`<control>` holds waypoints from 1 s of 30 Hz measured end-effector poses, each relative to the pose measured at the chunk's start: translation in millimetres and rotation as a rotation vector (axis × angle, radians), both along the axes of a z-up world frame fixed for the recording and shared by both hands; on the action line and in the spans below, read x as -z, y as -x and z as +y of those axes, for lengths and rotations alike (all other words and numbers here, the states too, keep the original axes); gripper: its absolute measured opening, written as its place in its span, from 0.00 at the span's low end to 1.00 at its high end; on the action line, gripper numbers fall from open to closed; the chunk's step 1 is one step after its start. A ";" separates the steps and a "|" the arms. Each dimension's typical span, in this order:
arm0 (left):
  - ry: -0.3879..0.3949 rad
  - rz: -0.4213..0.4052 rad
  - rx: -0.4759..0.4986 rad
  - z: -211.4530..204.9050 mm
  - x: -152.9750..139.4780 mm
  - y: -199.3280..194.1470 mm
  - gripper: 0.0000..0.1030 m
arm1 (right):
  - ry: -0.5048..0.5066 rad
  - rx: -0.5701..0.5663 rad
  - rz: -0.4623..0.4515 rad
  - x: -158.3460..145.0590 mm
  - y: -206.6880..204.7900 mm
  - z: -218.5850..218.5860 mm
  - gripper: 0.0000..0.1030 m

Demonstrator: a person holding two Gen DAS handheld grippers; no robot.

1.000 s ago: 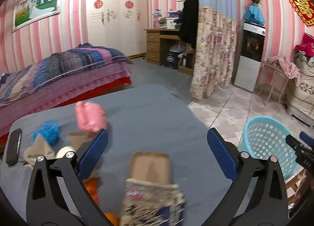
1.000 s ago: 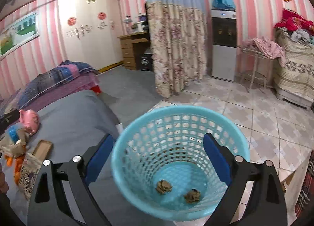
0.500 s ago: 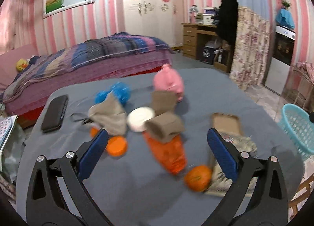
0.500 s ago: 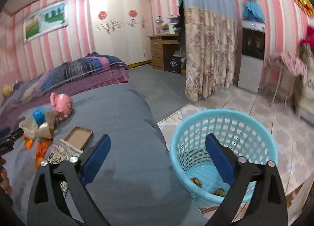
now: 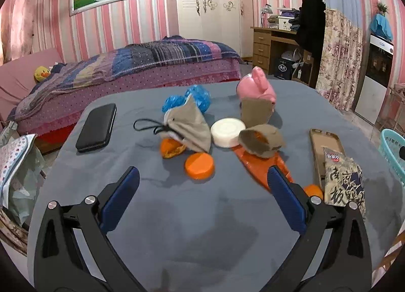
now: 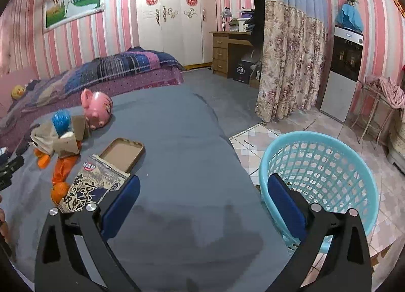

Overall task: Collect trash
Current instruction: 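Swing both tools back over the table toward the snack wrapper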

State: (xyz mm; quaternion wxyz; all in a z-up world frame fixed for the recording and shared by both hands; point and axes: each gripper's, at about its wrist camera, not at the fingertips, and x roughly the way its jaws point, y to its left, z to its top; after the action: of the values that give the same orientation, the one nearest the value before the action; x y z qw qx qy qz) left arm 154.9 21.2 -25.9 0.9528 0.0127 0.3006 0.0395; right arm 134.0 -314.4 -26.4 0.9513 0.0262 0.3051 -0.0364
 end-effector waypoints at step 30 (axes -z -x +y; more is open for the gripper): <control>0.033 0.056 -0.066 49.7 25.0 16.6 0.95 | -0.069 -0.156 0.093 25.9 -16.6 56.7 0.96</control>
State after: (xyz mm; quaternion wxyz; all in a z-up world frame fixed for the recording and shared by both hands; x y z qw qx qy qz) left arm 138.2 70.9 -50.9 0.9424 -0.0118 0.3278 0.0656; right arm 150.6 -257.7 -52.3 0.9345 0.0334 0.3512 0.0470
